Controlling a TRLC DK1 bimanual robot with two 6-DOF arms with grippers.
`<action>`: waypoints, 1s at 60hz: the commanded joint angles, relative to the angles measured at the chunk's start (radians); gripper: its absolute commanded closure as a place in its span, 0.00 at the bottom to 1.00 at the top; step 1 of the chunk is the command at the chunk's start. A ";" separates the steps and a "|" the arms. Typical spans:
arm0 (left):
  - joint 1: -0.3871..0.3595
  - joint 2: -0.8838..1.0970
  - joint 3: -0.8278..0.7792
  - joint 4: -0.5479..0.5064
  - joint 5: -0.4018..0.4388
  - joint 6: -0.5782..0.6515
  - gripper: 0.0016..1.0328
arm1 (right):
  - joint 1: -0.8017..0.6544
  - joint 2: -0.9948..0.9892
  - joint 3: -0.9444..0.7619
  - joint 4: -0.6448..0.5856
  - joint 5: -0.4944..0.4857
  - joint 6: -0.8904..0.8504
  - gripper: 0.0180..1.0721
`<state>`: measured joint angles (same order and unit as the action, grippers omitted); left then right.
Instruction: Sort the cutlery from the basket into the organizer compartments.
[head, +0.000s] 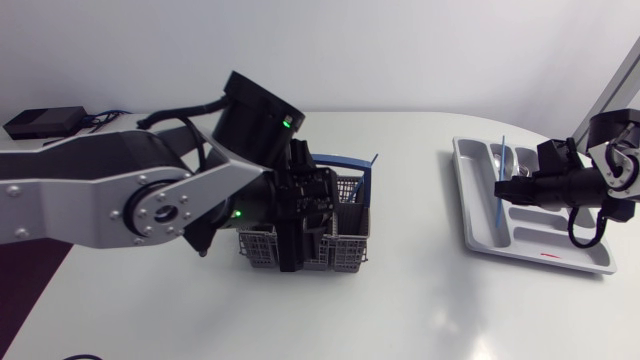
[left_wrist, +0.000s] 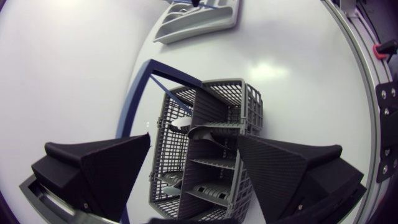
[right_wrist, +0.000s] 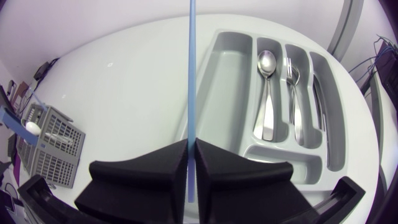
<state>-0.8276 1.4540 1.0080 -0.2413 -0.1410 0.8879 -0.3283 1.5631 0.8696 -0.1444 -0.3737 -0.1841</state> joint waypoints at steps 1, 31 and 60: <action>-0.013 0.043 -0.031 0.007 -0.022 0.086 0.06 | 0.009 0.086 0.055 0.017 0.025 0.051 0.95; -0.038 0.109 -0.062 0.112 -0.112 0.292 0.06 | 0.040 0.308 0.204 -0.011 0.110 0.101 0.94; -0.050 0.092 -0.069 0.149 -0.114 0.307 0.17 | 0.055 0.235 0.128 -0.014 0.105 0.055 0.45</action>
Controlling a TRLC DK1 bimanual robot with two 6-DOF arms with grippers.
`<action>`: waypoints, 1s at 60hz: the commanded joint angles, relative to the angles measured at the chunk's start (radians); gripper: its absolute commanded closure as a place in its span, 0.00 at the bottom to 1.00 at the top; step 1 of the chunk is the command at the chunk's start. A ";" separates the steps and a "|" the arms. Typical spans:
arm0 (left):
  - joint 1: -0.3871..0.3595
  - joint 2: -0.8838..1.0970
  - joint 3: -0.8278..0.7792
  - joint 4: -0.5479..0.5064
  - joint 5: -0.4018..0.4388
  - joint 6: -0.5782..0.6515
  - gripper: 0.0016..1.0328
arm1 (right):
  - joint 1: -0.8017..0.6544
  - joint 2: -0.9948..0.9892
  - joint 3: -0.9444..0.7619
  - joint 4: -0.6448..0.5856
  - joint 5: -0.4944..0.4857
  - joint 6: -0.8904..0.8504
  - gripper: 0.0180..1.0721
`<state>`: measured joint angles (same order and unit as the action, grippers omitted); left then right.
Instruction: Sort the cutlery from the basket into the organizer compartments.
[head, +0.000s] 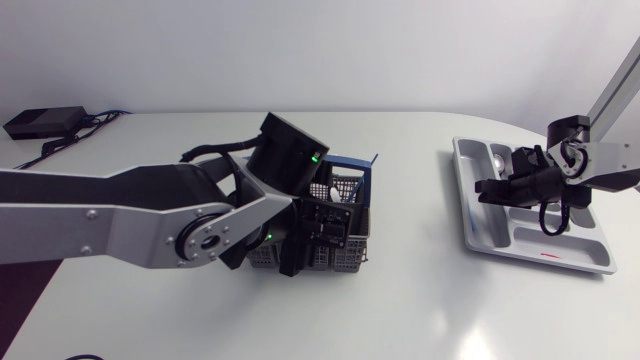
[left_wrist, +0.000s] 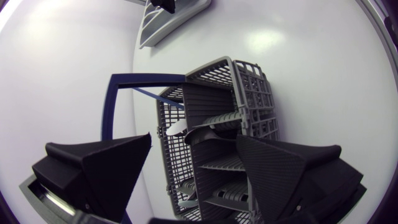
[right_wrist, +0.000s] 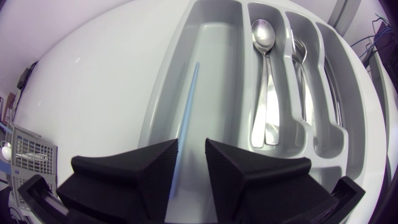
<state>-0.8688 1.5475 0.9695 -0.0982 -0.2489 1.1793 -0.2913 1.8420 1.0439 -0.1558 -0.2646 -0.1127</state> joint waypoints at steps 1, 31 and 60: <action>-0.009 -0.003 -0.029 0.005 -0.006 0.016 0.21 | 0.020 -0.052 -0.050 -0.002 -0.002 -0.018 0.44; 0.004 0.051 -0.022 0.061 -0.006 0.079 0.67 | 0.072 -0.294 -0.217 0.024 -0.005 -0.056 0.43; 0.005 0.129 0.005 0.081 -0.047 0.157 0.62 | 0.095 -0.348 -0.262 0.025 -0.022 -0.061 0.43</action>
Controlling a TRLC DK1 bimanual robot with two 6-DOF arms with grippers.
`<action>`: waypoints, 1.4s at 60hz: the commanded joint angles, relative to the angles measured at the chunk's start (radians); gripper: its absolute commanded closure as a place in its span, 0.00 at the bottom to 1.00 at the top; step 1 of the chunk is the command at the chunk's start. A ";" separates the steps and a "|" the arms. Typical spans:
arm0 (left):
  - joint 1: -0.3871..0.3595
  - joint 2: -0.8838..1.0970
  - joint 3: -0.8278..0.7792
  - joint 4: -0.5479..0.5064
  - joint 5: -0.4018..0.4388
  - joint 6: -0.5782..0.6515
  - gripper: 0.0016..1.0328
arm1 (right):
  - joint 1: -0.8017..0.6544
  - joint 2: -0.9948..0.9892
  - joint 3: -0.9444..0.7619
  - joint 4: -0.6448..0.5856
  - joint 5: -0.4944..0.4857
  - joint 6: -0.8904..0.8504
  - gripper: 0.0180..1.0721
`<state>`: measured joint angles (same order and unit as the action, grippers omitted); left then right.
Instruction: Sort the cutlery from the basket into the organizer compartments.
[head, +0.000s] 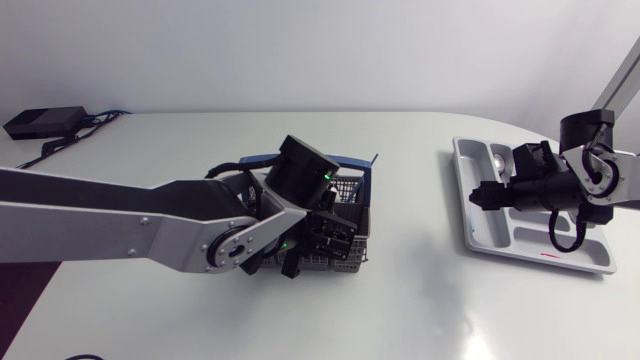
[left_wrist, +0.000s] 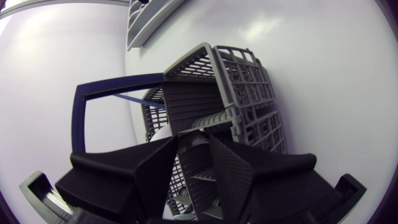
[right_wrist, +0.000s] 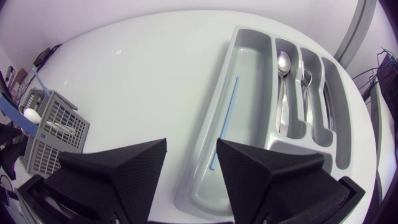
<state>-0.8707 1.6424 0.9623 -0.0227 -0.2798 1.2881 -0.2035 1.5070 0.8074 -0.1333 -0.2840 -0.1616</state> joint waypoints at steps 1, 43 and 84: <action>0.007 0.036 0.013 0.007 -0.019 0.048 0.62 | 0.007 -0.013 -0.025 0.003 -0.003 -0.012 0.43; -0.002 0.100 0.036 0.122 -0.125 0.097 0.57 | 0.006 -0.024 -0.034 0.004 -0.030 -0.015 0.43; -0.007 0.102 0.065 0.070 -0.150 0.094 0.87 | 0.006 -0.025 -0.040 0.015 -0.030 -0.016 0.43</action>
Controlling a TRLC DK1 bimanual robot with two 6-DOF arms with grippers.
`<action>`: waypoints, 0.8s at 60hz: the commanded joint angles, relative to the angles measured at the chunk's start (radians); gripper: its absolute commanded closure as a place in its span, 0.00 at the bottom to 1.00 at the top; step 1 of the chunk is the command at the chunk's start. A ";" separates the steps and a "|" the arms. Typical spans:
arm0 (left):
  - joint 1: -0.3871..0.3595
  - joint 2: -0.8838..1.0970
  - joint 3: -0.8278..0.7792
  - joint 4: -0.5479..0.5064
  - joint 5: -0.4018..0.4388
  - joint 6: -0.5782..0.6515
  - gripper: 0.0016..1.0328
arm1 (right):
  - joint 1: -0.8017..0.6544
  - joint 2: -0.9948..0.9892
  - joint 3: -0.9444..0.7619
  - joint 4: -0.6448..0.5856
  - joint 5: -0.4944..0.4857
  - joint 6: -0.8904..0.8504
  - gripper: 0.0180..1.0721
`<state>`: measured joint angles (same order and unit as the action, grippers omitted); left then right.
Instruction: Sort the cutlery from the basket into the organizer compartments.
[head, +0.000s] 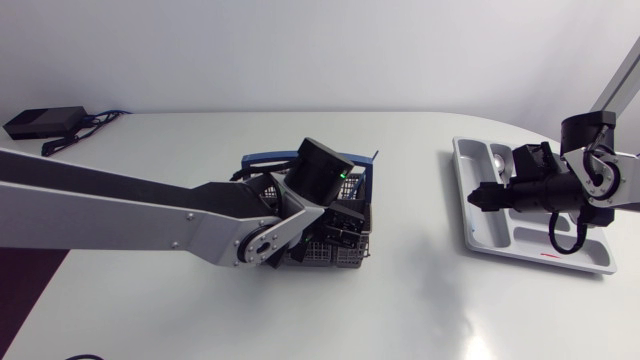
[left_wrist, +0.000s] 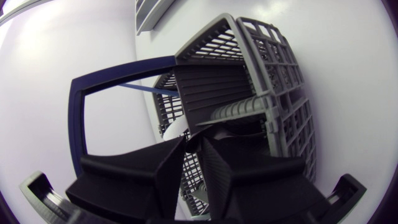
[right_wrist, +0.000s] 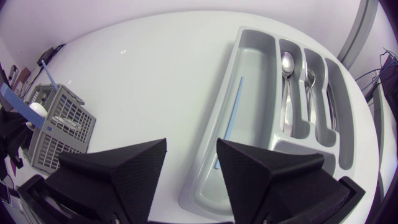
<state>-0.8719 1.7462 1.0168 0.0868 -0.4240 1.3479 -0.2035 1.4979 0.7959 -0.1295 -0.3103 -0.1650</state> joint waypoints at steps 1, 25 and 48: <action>-0.006 -0.004 0.012 -0.042 -0.006 0.034 0.87 | 0.007 -0.018 -0.029 0.011 -0.004 -0.013 0.43; -0.026 -0.054 0.016 -0.150 -0.007 0.023 0.90 | 0.006 -0.018 -0.032 0.014 -0.004 -0.016 0.43; -0.062 -0.214 -0.139 -0.005 -0.039 -0.033 0.92 | 0.007 -0.134 -0.083 0.024 -0.004 -0.036 0.40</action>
<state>-0.9295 1.5852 0.9268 0.0399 -0.4492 1.3281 -0.2035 1.4078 0.7513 -0.1223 -0.3103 -0.1825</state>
